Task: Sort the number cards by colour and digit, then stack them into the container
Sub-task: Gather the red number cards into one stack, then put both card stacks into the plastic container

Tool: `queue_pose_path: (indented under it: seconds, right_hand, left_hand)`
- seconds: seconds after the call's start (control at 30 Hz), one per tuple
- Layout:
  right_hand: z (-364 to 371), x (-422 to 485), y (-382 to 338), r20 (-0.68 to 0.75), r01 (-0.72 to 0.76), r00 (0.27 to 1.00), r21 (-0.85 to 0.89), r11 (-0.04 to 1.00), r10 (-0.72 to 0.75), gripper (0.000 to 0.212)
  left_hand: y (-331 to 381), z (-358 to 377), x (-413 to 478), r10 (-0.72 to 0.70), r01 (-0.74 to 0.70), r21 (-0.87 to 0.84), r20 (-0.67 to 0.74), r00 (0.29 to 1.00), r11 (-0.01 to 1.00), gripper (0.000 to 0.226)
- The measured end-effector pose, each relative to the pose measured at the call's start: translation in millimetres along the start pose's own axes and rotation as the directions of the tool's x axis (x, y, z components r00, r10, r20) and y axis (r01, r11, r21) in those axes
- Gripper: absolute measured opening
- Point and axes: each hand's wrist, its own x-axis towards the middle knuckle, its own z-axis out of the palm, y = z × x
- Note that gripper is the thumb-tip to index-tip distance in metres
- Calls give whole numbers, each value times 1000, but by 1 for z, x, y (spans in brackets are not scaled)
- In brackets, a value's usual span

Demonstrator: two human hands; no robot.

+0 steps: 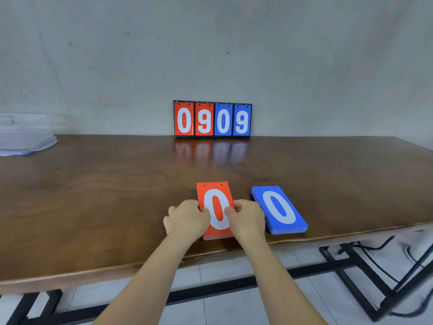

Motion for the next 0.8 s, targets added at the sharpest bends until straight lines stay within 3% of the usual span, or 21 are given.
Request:
queue_pose_path:
  seconds: [0.27, 0.53, 0.7, 0.8]
  right_hand:
    - [11, 3, 4, -39, 61, 997, -193, 979, -69, 23]
    - [-8, -4, -4, 77, 148, 988, -274, 950, -132, 30]
    - [-30, -9, -26, 167, 228, 971, -436, 870, -171, 31]
    - [-36, -14, -52, 212, 296, 953, -521, 800, -215, 20]
  left_hand:
    - [-6, 11, -5, 39, -28, 108, -97, 995, 994, 25]
    - [-28, 3, -9, 201, -201, 9, -109, 974, 980, 46]
    - [-45, -32, -11, 272, -238, 235, -123, 954, 942, 59]
    - [-54, -63, -14, 273, -210, 353, -137, 952, 912, 60]
